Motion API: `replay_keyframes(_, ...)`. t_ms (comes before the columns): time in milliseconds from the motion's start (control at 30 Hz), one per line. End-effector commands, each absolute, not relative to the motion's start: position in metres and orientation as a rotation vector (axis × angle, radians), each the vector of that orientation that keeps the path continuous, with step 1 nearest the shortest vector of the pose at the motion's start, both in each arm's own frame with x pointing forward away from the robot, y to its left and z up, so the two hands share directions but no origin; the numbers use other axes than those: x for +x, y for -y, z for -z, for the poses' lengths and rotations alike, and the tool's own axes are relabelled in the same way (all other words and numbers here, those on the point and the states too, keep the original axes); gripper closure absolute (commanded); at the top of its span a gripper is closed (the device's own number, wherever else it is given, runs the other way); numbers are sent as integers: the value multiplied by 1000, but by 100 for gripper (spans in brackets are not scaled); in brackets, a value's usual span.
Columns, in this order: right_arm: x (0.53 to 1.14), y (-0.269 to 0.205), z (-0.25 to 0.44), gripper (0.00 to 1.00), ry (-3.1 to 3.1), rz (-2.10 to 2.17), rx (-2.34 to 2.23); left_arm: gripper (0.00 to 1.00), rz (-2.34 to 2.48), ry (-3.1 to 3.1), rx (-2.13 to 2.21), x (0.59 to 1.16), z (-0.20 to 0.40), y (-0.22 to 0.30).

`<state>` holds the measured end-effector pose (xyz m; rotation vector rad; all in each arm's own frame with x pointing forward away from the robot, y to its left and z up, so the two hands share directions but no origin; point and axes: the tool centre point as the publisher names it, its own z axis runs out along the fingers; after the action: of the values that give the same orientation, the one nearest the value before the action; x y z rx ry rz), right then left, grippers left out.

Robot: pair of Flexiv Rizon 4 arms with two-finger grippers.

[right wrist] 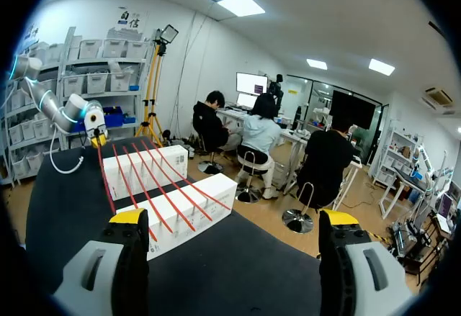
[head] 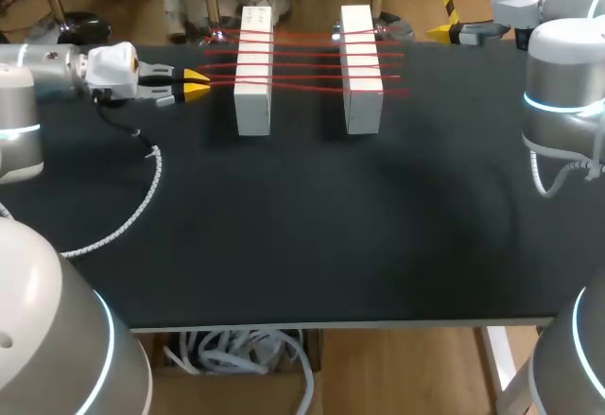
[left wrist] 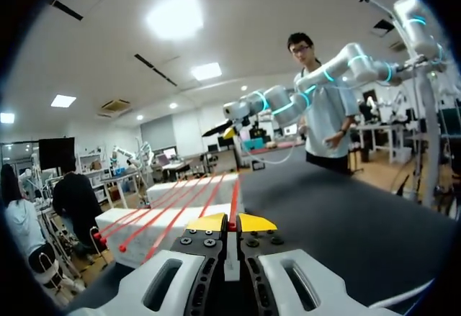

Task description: Grab the tape and strap the tape.

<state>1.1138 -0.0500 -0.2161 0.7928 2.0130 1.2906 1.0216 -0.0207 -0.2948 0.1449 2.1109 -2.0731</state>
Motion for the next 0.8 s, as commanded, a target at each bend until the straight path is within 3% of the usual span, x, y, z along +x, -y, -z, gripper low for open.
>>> replay_keyframes(33, 1114, 50, 216, 0, -2013, -1291, 793, 100, 2141, -2039, 152, 1022, 289, 25)
replay_keyframes(800, 1114, 50, 216, 0, -2013, -1291, 793, 100, 2271, -1942, 136, 999, 213, 56)
